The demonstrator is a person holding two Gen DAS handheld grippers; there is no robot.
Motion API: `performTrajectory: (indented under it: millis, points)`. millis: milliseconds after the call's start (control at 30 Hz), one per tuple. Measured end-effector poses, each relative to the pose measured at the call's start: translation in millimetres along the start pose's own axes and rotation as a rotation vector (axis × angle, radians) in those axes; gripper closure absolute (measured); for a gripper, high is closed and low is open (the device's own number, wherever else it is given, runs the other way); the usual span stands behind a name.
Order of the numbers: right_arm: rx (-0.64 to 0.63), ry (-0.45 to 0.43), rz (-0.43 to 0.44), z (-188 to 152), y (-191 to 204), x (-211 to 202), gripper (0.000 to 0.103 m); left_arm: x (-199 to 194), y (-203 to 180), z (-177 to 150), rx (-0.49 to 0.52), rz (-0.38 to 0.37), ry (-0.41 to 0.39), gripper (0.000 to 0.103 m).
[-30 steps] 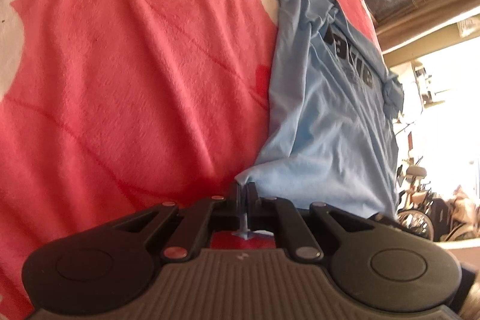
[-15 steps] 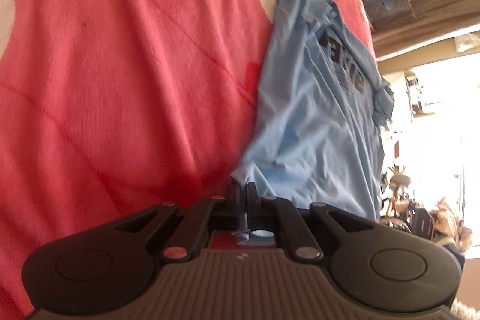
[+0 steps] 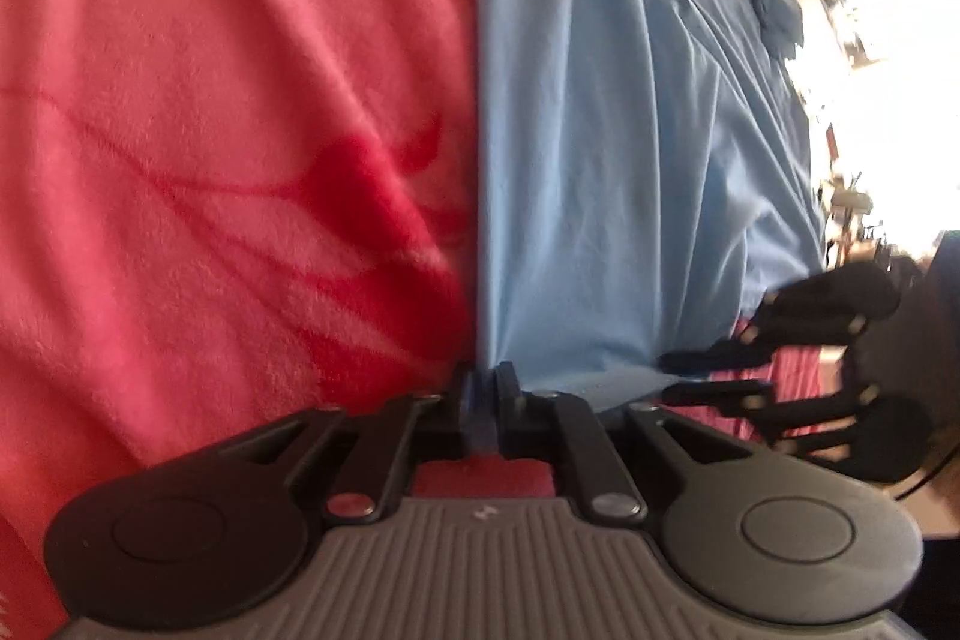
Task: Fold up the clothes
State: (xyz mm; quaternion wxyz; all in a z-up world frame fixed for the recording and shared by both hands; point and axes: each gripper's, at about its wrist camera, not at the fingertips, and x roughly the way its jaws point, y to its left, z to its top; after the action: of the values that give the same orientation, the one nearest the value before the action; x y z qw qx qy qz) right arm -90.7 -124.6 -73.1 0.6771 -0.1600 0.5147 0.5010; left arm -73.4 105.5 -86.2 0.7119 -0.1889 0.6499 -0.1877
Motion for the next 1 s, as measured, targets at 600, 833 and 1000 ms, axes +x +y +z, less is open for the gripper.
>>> performTrajectory:
  millis: [600,833,1000]
  points:
    - [0.181,-0.330,-0.210,200,-163,-33,0.053,11,-25,-4,0.207,0.133,-0.063,0.083]
    - [0.157,-0.256,-0.437,260,-187,52,0.054,13,-18,-1,0.175,0.093,-0.060,0.079]
    - [0.190,-0.321,-0.371,260,-201,55,0.099,15,-14,-4,0.188,0.081,-0.070,0.087]
